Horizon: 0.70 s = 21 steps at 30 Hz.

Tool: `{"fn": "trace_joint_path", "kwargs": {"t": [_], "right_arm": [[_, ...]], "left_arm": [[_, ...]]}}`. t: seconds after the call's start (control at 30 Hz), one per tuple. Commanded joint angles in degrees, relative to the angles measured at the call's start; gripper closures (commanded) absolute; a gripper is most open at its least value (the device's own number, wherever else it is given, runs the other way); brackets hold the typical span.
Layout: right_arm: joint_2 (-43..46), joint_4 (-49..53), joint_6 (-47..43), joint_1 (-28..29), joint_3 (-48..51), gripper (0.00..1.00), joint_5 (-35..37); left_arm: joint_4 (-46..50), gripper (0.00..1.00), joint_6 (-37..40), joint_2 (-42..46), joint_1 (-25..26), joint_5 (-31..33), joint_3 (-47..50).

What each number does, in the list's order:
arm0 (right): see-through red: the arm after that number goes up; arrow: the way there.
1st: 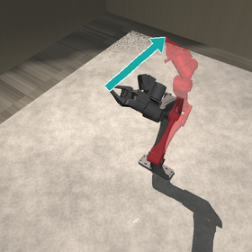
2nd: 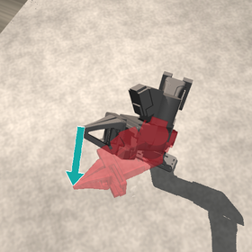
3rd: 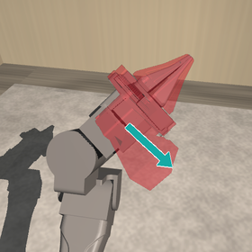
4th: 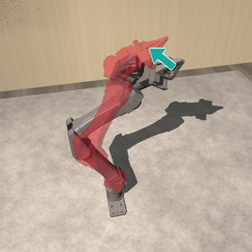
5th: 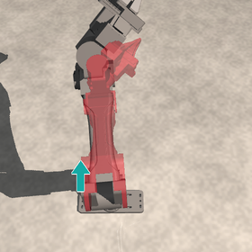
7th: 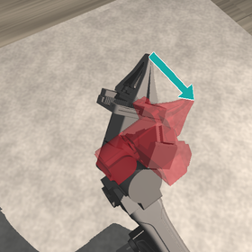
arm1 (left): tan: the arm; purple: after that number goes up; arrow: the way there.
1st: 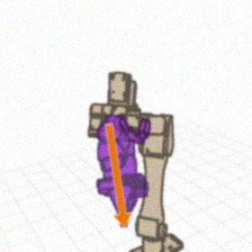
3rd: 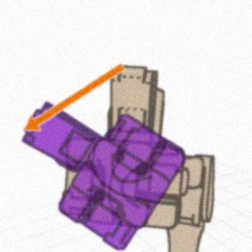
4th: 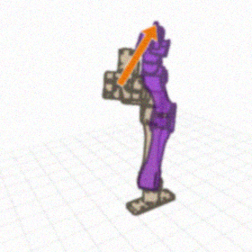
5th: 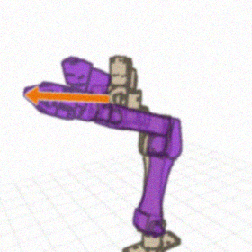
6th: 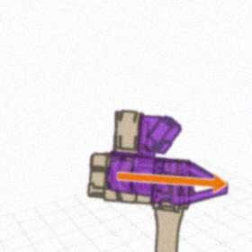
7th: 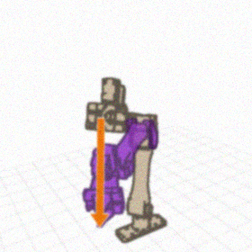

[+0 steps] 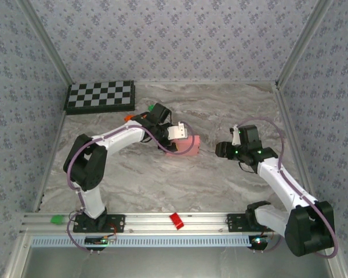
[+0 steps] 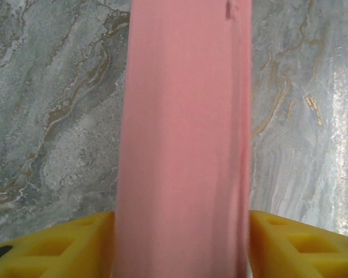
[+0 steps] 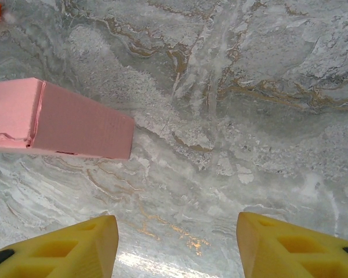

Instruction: Fold the paper box

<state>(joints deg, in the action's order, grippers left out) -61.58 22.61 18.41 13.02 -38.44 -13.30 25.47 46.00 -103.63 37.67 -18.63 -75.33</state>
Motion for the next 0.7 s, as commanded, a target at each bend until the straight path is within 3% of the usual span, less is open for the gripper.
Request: {"fn": "trace_joint_path", "kwargs": {"t": [0.0,0.17,0.33,0.67], "right_arm": [[0.5,1.4,-0.1,-0.6,0.4,0.42,-0.9],[0.1,1.1,0.0,-1.0,0.7,0.42,-1.1],[-0.5,0.8,0.0,-1.4,0.8,0.42,-1.4],[-2.0,-0.9,0.2,-1.8,1.2,0.42,-1.6]], "left_arm": [[-1.8,0.46,-0.4,-0.3,0.4,1.5,-0.7],[-4.9,0.54,-1.4,2.5,1.1,5.3,1.8],[-10.2,0.54,-4.8,6.6,1.5,12.0,5.7],[-26.9,0.53,-9.4,13.7,7.8,31.7,19.8]]}}
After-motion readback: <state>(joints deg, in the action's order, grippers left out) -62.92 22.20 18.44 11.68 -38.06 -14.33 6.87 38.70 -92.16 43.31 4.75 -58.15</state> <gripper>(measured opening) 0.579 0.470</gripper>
